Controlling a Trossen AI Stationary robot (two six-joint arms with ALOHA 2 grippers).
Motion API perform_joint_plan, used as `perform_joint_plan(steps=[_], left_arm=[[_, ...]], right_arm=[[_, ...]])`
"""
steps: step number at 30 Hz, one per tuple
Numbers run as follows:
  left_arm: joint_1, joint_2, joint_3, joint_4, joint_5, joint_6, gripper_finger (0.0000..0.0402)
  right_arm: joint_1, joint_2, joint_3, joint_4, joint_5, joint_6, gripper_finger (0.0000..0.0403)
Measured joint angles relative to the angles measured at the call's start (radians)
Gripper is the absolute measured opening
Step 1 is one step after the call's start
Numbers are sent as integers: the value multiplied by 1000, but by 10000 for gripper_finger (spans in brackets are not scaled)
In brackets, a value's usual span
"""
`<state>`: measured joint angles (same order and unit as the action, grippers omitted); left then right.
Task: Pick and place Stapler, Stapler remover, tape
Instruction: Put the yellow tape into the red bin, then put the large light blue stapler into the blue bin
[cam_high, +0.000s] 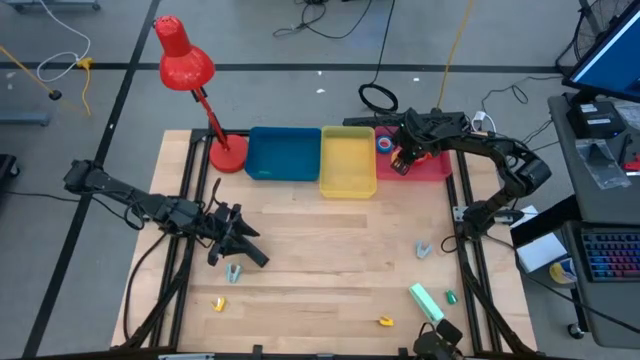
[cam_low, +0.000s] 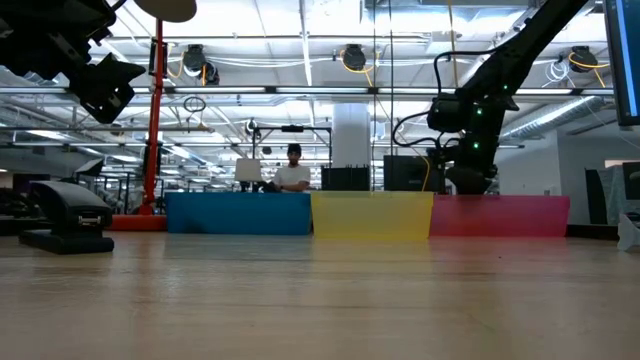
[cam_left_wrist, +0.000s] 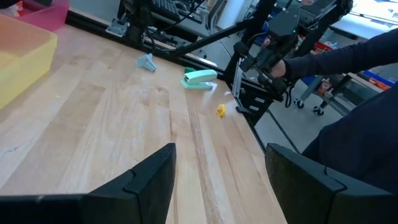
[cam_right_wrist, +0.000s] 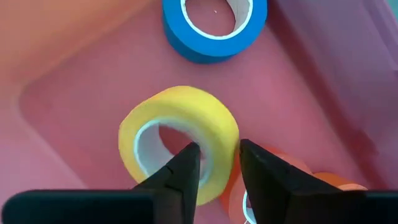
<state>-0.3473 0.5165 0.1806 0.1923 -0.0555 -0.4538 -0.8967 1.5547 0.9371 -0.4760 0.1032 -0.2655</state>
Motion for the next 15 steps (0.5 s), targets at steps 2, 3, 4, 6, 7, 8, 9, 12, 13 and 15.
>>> perform_joint_plan(steps=[2,3,4,6,7,8,9,12,13,15], left_arm=[[0,0,0,0,0,0,246],[0,0,0,0,0,0,246],[0,0,0,0,0,0,246],[0,0,0,0,2,0,246],[0,0,0,0,2,0,246],[0,0,0,0,2,-1,246],[0,0,0,0,3,-2,246],[0,0,0,0,4,-14,246],[0,0,0,0,5,-19,246],[0,0,0,0,5,-20,246]], right_arm=[[0,0,0,0,0,-1,121],[0,0,0,-1,0,-1,127],[1,0,0,-1,1,-1,133],[1,-6,0,-1,1,-5,142],[2,-16,0,-2,2,-8,145],[3,-30,0,-4,1,-7,148],[7,-48,0,-10,1,5,150],[31,-130,0,-71,0,45,149],[45,-167,0,-96,0,57,147],[80,-250,1,-168,-2,93,143]])
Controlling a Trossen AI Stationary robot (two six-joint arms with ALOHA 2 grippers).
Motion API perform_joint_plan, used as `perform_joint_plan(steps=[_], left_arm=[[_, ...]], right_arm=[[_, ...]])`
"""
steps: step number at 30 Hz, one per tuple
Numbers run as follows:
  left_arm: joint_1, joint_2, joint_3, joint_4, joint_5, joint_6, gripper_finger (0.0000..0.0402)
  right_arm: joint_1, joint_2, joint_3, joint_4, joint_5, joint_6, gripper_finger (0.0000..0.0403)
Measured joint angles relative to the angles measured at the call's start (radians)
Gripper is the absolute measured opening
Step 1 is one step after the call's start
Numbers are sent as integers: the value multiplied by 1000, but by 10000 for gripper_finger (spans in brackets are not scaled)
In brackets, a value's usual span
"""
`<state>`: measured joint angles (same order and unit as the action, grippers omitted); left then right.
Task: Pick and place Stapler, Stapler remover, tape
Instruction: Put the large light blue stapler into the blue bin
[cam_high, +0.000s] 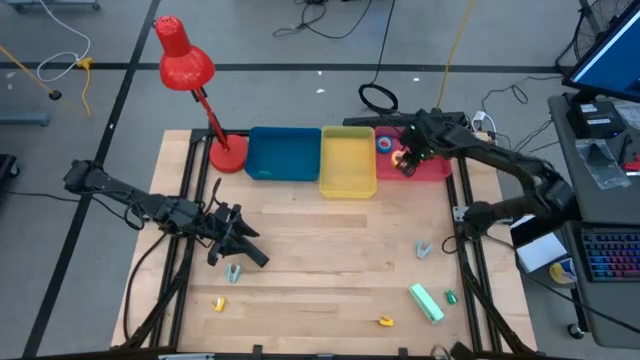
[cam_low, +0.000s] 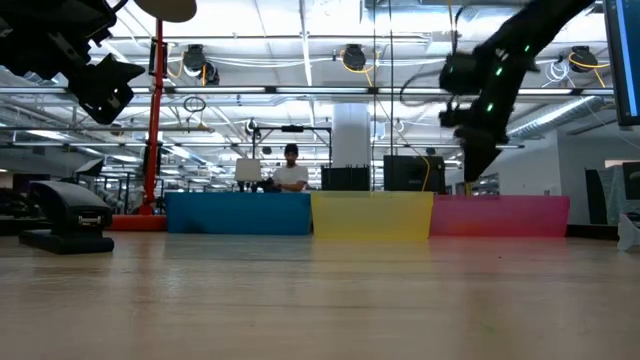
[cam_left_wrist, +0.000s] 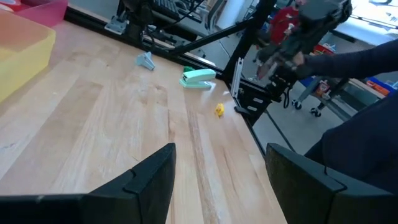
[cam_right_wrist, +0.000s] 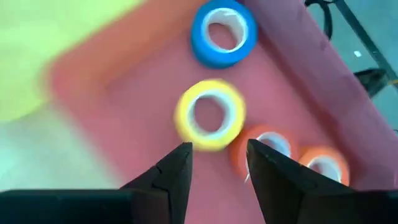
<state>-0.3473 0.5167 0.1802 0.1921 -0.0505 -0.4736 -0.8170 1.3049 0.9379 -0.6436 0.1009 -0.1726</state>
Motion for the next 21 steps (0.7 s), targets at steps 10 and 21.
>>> perform_joint_plan(steps=[10,21], left_arm=[[0,0,0,0,0,79,246],[-1,0,0,-2,2,128,246]], right_arm=[[247,-371,0,-423,-314,486,141],[601,-508,0,-669,-446,1163,141]])
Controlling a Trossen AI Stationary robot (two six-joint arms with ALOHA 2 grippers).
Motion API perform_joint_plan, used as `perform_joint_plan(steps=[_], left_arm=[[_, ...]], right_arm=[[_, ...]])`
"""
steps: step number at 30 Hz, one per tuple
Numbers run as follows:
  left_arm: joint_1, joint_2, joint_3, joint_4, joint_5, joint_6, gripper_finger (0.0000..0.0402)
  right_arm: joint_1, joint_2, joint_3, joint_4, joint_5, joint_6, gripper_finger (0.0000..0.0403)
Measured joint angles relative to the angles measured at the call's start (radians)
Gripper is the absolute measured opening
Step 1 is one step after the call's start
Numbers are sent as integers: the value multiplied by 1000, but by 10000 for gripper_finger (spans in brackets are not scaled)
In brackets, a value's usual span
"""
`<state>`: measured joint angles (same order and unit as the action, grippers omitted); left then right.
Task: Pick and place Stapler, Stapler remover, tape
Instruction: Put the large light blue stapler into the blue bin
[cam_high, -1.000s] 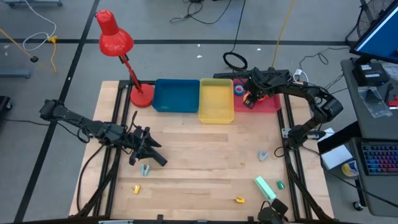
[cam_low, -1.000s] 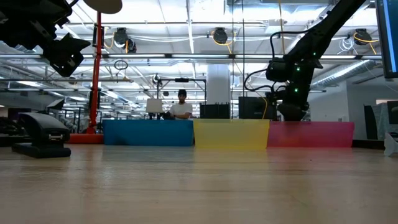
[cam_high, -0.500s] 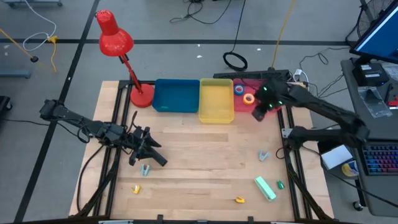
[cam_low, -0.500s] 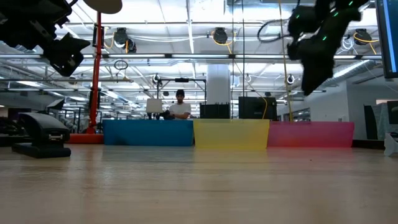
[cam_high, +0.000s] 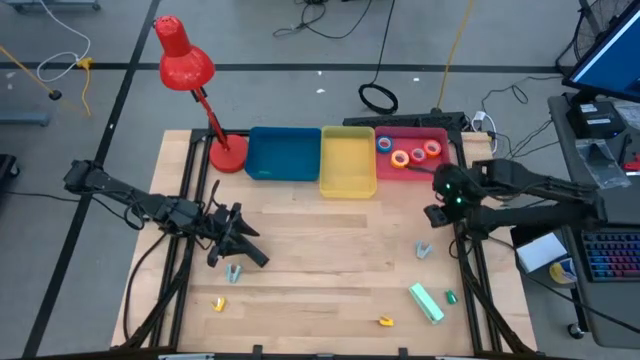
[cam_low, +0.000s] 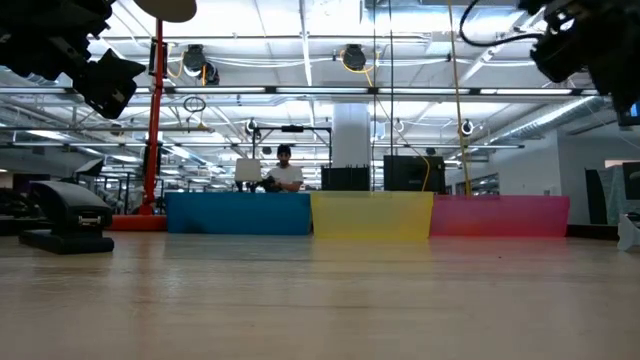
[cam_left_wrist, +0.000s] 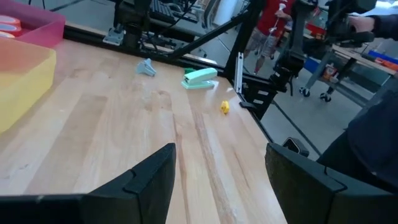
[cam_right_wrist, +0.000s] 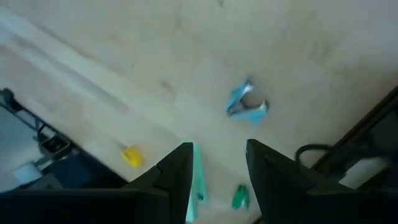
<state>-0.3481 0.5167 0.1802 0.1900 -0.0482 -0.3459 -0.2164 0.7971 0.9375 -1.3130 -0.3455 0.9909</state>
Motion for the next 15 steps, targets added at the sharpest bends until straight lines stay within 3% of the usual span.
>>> perform_joint_plan(steps=[7,15], left_arm=[[0,0,0,-1,69,-2,246],[0,0,0,-8,92,2,246]], right_arm=[[264,4,0,96,13,258,141],[501,38,0,269,162,391,141]])
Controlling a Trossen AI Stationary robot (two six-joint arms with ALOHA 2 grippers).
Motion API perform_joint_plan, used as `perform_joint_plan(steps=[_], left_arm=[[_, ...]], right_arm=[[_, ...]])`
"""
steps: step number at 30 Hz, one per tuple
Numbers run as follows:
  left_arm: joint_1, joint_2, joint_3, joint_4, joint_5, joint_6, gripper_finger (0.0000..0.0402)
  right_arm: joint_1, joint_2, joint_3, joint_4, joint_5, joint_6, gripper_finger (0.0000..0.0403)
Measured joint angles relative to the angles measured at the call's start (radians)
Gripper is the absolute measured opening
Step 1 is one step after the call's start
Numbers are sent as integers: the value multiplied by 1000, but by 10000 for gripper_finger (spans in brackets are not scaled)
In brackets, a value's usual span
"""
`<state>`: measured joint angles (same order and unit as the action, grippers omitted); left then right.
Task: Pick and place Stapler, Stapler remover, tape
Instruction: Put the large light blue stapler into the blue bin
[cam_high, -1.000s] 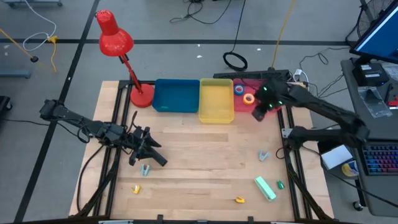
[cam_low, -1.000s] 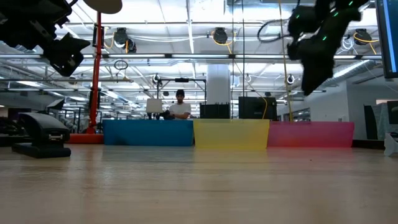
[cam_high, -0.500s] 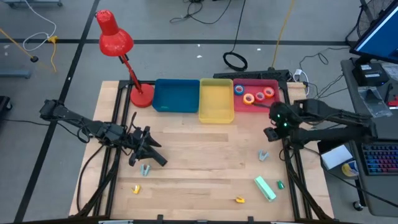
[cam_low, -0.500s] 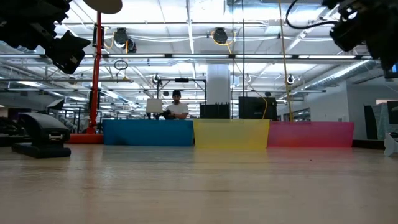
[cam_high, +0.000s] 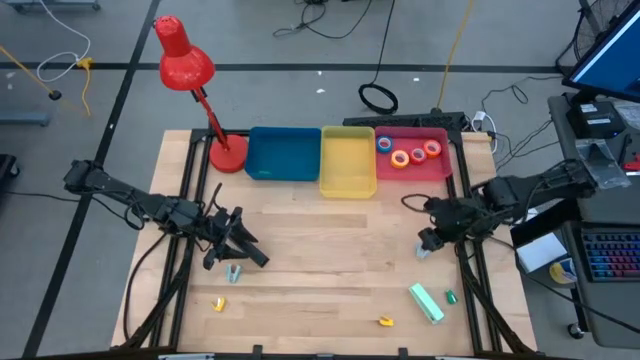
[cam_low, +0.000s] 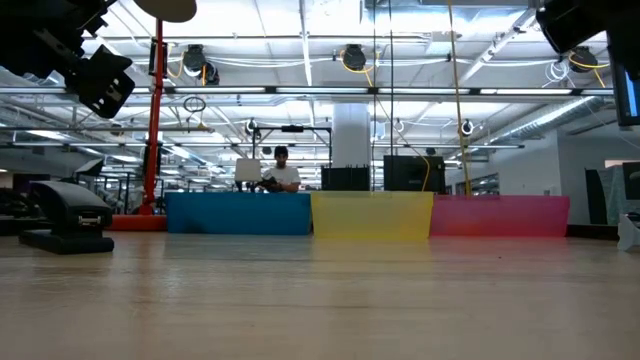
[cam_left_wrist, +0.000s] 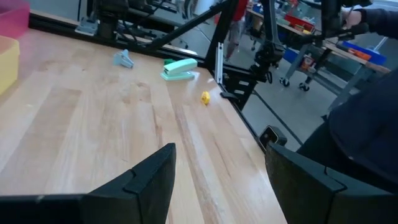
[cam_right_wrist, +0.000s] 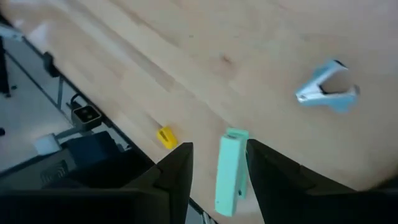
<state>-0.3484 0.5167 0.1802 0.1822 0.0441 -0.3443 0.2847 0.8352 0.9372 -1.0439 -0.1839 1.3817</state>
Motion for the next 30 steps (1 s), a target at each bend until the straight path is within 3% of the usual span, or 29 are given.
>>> perform_joint_plan(steps=[6,14,22,30], left_arm=[[0,0,0,0,0,-8,246],[0,0,0,2,0,-31,246],[0,0,0,3,-1,-43,246],[0,0,0,3,-1,-44,246]], right_arm=[[75,22,-1,86,115,-33,141],[77,41,-1,215,295,-188,141],[178,75,-1,332,318,-155,141],[383,265,-1,306,311,23,141]])
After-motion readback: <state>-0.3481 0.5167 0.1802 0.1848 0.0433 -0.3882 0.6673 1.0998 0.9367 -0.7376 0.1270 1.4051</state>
